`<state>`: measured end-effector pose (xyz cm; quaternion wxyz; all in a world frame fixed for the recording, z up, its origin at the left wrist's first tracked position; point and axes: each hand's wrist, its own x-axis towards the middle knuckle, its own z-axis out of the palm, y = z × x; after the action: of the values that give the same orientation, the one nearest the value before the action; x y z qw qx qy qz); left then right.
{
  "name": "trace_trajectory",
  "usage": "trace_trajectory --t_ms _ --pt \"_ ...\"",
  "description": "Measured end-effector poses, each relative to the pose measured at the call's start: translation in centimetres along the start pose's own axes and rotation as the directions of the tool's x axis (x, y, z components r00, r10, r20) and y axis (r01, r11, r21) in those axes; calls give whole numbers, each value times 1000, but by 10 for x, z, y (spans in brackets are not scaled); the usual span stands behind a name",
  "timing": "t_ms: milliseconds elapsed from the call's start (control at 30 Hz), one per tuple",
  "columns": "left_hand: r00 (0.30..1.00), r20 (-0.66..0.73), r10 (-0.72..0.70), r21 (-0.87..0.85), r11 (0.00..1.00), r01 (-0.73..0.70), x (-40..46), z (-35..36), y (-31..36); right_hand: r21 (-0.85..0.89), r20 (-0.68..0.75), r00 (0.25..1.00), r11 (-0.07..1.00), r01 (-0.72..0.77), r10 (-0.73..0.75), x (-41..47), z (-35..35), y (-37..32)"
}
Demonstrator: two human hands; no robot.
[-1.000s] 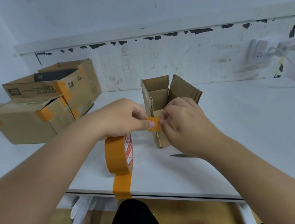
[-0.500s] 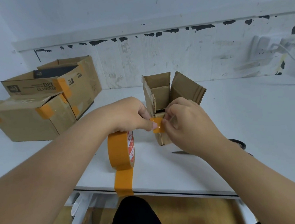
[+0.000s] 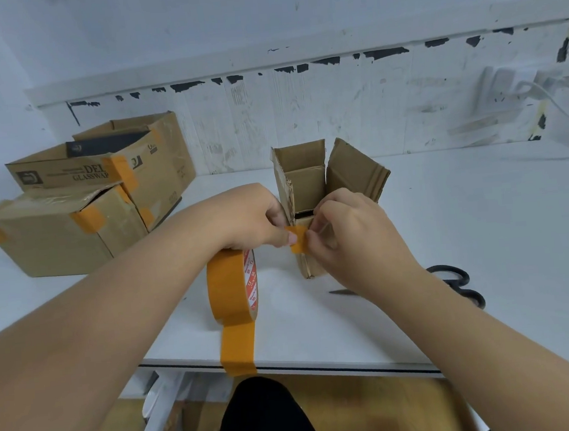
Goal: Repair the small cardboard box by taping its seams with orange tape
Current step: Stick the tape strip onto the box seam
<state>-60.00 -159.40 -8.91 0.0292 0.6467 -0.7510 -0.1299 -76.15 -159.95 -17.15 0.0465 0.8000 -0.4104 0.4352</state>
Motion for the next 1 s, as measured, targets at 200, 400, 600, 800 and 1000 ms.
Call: trace_trajectory --t_ms 200,400,600,800,1000 --pt "999 -40 14 80 997 -11 0 1 2 7 -42 999 1000 5 -4 1 5 2" --pt "998 -53 24 153 988 -16 -2 1 7 21 -36 999 1000 7 -6 2 5 3" --pt "1000 18 22 43 999 -22 -4 2 7 50 20 1000 999 16 -17 1 1 6" --pt "999 34 -5 46 999 3 -5 4 9 40 40 997 997 66 -67 -1 0 10" --pt "994 -61 -89 224 969 100 -1 6 13 25 6 998 998 60 -60 -1 0 7"
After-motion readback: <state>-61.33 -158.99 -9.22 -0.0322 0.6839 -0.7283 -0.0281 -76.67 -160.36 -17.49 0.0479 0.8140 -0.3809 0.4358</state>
